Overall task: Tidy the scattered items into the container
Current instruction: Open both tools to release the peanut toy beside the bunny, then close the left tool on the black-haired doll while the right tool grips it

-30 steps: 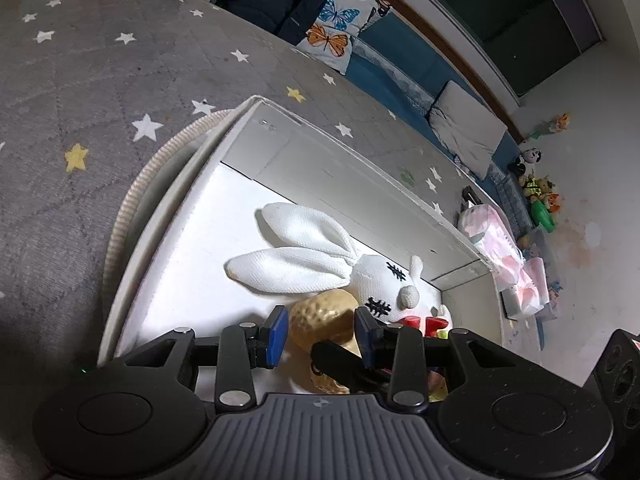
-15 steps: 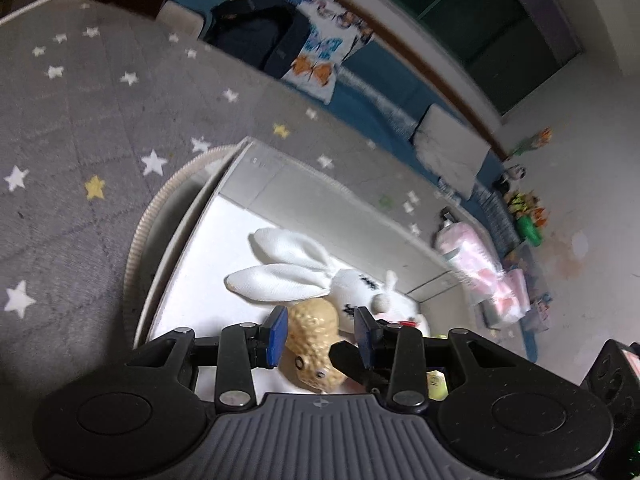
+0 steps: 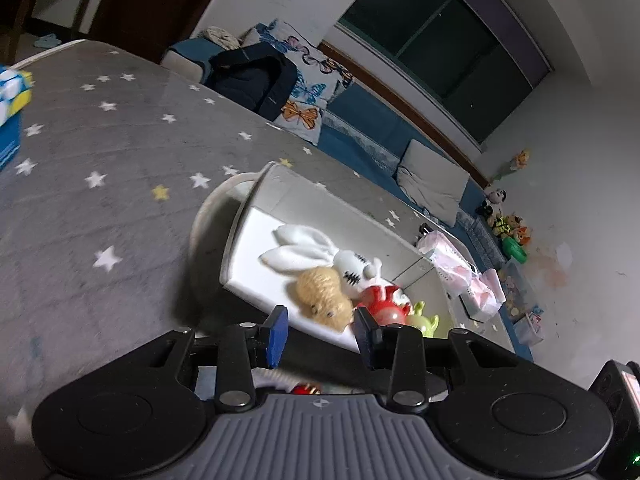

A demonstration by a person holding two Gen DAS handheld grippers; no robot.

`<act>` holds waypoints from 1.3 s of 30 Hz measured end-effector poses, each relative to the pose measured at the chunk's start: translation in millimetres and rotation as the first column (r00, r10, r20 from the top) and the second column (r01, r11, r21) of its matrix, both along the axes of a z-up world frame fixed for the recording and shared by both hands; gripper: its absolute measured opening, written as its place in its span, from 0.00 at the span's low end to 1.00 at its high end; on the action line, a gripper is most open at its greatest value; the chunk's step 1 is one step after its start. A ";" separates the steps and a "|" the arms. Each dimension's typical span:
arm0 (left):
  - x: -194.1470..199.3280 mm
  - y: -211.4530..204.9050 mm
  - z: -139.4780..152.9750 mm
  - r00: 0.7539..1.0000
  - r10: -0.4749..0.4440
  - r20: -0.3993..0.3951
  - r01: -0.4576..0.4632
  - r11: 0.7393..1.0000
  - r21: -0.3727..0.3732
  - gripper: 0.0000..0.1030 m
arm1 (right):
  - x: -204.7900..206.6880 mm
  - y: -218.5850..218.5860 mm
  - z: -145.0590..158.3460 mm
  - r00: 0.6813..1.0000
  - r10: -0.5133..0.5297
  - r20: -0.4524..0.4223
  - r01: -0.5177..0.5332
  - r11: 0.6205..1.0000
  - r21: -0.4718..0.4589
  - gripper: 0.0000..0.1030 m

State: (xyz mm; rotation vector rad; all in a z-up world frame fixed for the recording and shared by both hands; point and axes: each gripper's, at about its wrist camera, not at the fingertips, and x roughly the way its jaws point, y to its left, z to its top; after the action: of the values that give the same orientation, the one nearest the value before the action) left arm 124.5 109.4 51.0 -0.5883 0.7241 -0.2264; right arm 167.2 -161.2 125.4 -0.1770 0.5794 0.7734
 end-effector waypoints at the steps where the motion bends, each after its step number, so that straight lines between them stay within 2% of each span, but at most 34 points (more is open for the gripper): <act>1: -5.3 2.0 -1.9 1.000 0.004 -0.003 -0.004 1.000 -0.007 0.37 | -5.2 3.3 -3.6 1.000 0.011 -0.001 -0.011 1.000 -0.005 0.79; 2: -9.8 3.3 -4.1 1.000 0.004 -0.006 -0.004 1.000 -0.012 0.37 | -7.5 7.1 -7.0 1.000 0.019 -0.002 -0.019 1.000 -0.014 0.82; 8: -34.2 11.4 -19.5 0.999 0.015 -0.031 -0.016 0.998 -0.055 0.37 | -21.5 25.8 -27.9 0.999 0.032 0.008 -0.031 0.997 -0.071 0.84; 16: -44.0 14.4 -36.4 0.997 0.017 -0.074 -0.025 0.995 -0.098 0.37 | -18.6 36.0 -43.4 0.999 0.022 -0.026 -0.024 0.996 -0.084 0.87; 22: -45.1 19.7 -43.2 0.995 0.027 -0.092 -0.040 0.990 -0.139 0.37 | -20.5 38.7 -45.5 0.999 0.026 -0.030 -0.029 0.996 -0.082 0.91; 32: -47.9 21.0 -49.4 0.993 0.032 -0.114 -0.048 0.989 -0.142 0.37 | -30.1 43.1 -45.9 0.998 0.053 -0.015 -0.055 0.991 -0.122 0.93; 39: -47.3 28.6 -50.3 0.992 0.051 -0.116 -0.068 0.987 -0.143 0.37 | -44.5 39.8 -43.2 0.993 0.106 -0.044 -0.110 0.987 -0.120 0.93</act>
State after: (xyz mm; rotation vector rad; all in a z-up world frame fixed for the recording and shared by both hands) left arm 77.1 138.0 0.7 -0.7667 0.8017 -0.1931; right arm 122.7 -121.4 82.2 -0.3096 0.6573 0.8483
